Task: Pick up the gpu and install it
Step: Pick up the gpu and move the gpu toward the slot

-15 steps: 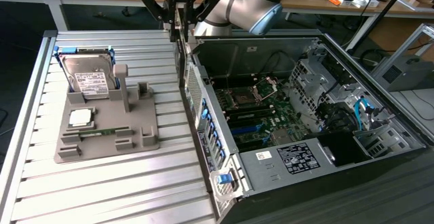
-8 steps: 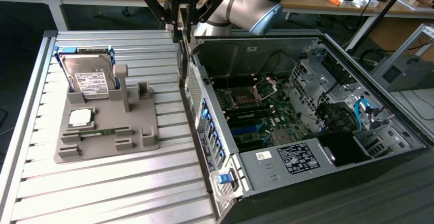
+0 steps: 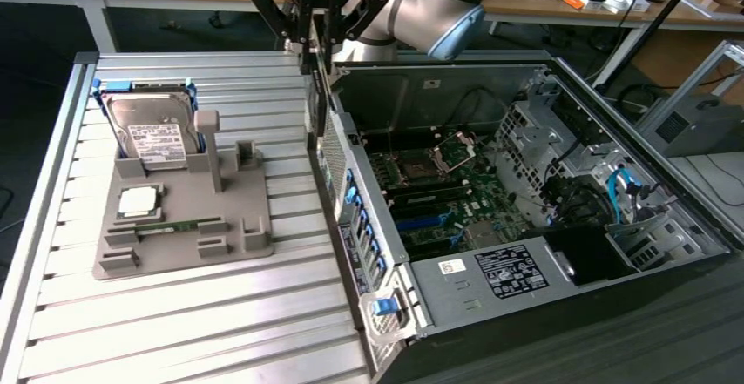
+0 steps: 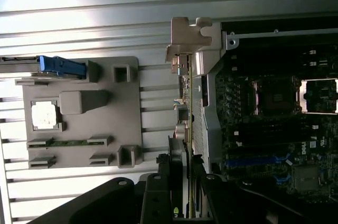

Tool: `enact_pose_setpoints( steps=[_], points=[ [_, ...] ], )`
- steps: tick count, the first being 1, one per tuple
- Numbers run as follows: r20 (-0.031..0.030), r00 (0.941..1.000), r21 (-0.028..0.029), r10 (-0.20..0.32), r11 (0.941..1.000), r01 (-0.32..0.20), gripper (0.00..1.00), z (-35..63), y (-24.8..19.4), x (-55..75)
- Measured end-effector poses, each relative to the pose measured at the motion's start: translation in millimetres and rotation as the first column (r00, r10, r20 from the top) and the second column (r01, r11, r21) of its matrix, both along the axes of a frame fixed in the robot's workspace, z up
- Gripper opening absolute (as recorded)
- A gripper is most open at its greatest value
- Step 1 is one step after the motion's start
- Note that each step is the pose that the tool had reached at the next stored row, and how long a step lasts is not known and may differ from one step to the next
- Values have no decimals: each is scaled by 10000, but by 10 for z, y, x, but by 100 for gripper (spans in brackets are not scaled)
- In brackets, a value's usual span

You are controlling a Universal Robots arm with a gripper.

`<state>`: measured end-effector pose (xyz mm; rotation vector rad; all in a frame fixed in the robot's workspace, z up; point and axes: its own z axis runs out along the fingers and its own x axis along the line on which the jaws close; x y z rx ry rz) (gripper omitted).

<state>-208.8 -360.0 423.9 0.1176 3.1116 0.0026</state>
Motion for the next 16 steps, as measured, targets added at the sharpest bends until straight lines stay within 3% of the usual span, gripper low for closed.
enact_pose_setpoints(
  steps=[16],
  points=[
    [0,10000,-1,0,10000,0,27,-43,0,89]
  ],
)
